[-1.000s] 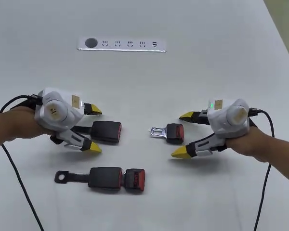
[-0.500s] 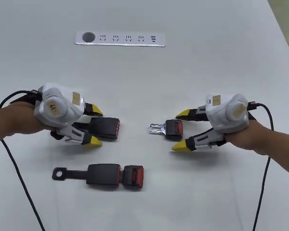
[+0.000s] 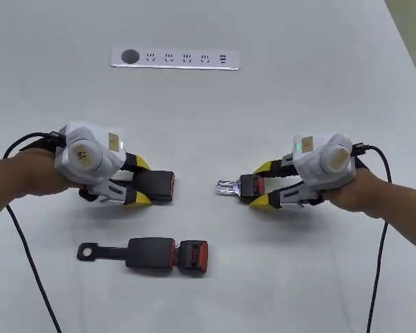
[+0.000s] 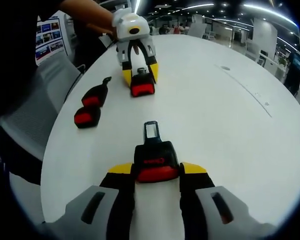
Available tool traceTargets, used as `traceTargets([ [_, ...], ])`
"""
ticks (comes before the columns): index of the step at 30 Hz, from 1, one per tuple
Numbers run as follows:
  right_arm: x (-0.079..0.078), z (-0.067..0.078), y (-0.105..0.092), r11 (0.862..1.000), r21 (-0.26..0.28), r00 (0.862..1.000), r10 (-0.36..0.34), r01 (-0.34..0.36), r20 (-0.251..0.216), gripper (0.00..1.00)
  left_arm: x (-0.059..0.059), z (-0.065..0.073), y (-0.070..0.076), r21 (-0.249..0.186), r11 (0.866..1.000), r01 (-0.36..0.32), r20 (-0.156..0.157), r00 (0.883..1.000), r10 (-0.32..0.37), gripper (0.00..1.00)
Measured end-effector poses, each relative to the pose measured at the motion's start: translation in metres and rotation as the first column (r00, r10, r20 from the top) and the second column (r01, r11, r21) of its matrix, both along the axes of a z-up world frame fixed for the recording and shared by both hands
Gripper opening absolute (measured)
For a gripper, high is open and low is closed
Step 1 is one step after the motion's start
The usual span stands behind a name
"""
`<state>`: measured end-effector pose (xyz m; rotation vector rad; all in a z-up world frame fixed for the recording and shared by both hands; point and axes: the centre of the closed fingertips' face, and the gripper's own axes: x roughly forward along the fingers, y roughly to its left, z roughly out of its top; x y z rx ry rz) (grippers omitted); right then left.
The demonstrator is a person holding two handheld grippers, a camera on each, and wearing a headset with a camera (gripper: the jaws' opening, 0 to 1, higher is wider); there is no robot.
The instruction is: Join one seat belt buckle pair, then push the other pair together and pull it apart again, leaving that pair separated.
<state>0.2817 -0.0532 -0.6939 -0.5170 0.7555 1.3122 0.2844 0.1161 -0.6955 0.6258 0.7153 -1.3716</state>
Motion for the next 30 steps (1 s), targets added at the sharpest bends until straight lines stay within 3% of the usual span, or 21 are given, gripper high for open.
traceTargets([
  [8,-0.004,-0.002,0.006,1.0,-0.009,1.0,0.013,-0.013,0.0,0.33,-0.003,0.002,-0.003,0.002,1.0,-0.022,-0.008,1.0,0.022,0.35],
  [30,-0.005,-0.003,0.057,0.999,0.047,1.0,0.027,-0.027,0.001,0.33,-0.001,0.005,-0.003,0.028,0.999,-0.037,-0.026,0.999,0.037,0.35],
])
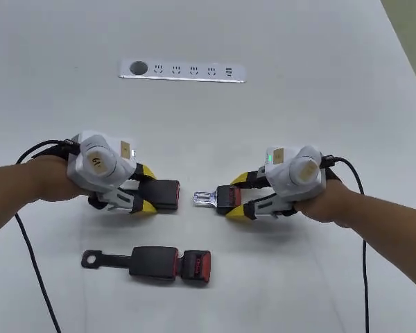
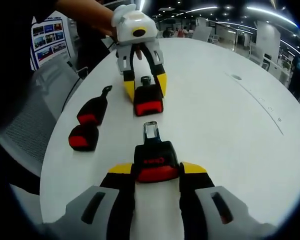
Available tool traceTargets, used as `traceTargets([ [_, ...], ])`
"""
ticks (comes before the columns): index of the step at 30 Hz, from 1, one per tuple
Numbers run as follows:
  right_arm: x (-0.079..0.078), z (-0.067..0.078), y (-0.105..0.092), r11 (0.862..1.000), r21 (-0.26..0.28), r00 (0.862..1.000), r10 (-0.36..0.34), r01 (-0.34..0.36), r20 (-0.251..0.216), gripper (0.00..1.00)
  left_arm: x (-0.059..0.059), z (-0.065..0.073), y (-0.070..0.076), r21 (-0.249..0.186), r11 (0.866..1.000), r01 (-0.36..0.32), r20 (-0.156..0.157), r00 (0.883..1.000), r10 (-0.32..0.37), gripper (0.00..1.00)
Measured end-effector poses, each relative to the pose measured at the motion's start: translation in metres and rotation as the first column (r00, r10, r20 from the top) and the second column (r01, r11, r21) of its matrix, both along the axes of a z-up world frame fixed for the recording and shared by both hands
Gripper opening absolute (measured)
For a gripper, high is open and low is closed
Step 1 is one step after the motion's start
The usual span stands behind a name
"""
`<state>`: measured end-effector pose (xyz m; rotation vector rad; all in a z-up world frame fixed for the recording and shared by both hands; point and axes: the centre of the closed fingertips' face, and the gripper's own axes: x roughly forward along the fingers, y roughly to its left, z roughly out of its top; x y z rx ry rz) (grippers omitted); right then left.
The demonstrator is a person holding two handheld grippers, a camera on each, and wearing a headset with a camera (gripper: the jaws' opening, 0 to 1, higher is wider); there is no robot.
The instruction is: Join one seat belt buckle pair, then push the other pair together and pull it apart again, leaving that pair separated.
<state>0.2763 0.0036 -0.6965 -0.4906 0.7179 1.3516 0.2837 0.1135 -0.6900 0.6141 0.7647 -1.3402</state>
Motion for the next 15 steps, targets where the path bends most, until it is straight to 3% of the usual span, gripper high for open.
traceTargets([
  [15,0.004,0.001,0.023,1.0,0.029,1.0,0.0,0.0,-0.004,0.33,0.0,0.002,0.002,0.016,1.0,0.009,-0.006,1.0,-0.009,0.35],
])
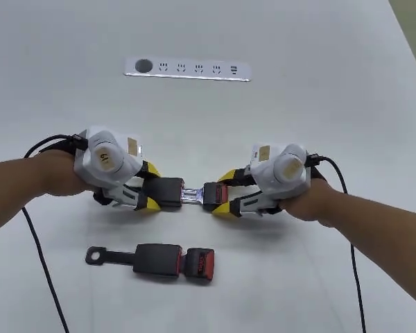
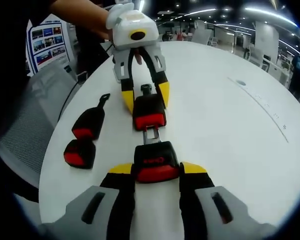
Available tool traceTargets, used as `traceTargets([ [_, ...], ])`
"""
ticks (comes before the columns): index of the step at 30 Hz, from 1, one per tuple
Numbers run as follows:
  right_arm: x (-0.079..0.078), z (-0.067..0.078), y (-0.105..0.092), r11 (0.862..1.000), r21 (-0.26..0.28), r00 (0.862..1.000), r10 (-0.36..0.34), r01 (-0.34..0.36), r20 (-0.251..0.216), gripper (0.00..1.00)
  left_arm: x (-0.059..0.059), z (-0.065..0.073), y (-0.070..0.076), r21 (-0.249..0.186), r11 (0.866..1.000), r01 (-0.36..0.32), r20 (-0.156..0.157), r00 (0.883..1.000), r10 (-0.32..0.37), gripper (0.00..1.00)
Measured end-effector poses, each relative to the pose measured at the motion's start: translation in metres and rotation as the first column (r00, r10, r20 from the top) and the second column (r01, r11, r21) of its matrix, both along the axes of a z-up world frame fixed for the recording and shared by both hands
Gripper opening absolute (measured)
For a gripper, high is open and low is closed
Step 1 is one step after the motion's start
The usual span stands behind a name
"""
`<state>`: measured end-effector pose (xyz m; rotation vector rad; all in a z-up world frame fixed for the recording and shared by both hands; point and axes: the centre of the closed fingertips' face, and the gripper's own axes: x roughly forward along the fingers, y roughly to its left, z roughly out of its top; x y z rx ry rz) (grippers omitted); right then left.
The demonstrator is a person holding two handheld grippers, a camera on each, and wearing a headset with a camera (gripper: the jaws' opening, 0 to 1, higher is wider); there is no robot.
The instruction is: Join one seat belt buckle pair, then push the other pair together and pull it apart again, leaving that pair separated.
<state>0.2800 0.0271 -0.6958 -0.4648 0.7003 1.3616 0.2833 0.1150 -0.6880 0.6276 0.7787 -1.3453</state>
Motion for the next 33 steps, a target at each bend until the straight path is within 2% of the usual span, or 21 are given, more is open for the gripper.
traceTargets([
  [6,0.0,0.001,0.013,1.0,0.016,1.0,-0.008,0.008,-0.01,0.33,-0.002,0.0,-0.001,0.005,1.0,0.01,0.002,1.0,-0.01,0.35],
  [7,0.002,0.001,0.013,1.0,0.004,1.0,0.009,-0.009,0.014,0.33,-0.001,0.0,0.0,0.008,1.0,0.02,0.009,1.0,-0.02,0.35],
  [9,0.001,0.001,0.011,1.0,0.014,1.0,-0.008,0.008,-0.01,0.33,-0.001,0.0,0.0,0.007,1.0,0.015,0.002,1.0,-0.015,0.35],
  [22,0.003,0.002,0.018,1.0,0.009,0.999,-0.026,0.026,-0.019,0.32,0.003,-0.003,0.002,0.026,0.999,0.03,-0.007,1.0,-0.03,0.34],
  [33,0.003,0.006,0.027,1.0,-0.017,1.0,0.007,-0.007,-0.029,0.32,0.001,-0.002,0.003,0.038,0.994,0.1,-0.01,0.995,-0.1,0.33],
])
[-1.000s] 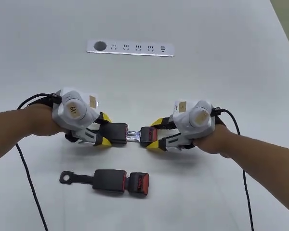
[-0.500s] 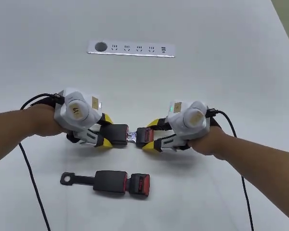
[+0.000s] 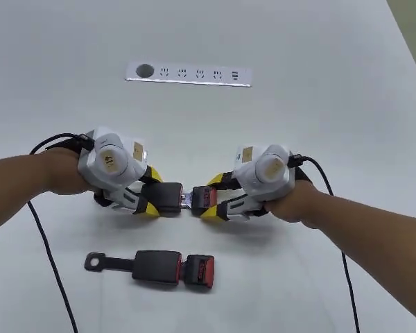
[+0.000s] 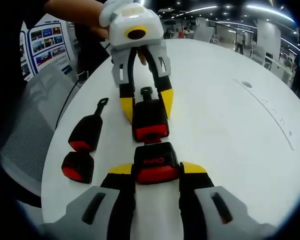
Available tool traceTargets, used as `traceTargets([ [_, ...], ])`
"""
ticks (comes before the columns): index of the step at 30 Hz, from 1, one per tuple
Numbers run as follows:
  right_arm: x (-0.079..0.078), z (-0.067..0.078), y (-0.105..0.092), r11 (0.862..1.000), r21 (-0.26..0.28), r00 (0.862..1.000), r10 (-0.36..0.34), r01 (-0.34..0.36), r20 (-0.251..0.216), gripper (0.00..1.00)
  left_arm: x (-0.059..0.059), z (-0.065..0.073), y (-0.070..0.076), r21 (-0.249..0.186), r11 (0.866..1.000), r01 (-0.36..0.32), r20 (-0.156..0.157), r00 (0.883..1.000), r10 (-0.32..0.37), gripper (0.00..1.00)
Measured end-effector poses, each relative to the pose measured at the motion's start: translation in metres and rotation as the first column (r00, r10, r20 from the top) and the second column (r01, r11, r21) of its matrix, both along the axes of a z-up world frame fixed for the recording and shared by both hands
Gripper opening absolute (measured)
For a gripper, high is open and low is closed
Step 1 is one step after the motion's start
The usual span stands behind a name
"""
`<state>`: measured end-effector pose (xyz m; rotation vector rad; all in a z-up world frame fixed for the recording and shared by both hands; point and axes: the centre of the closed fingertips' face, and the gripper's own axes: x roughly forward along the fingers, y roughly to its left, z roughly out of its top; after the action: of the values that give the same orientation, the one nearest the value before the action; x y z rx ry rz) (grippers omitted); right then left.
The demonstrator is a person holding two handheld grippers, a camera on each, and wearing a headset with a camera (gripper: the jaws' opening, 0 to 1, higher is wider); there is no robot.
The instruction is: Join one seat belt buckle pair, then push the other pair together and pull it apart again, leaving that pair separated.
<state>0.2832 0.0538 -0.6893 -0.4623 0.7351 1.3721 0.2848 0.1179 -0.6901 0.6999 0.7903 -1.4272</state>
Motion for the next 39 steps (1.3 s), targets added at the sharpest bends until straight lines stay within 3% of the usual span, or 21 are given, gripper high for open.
traceTargets([
  [5,-0.0004,0.0014,0.0087,1.0,-0.001,1.0,-0.009,0.009,-0.001,0.32,-0.0021,0.002,-0.0008,-0.001,1.0,0.002,-0.003,1.0,-0.002,0.33],
  [39,0.001,-0.0023,0.0086,0.998,-0.057,1.0,0.003,-0.001,0.02,0.32,0.001,-0.0024,0.0022,0.01,0.999,0.033,-0.003,0.999,-0.033,0.34],
])
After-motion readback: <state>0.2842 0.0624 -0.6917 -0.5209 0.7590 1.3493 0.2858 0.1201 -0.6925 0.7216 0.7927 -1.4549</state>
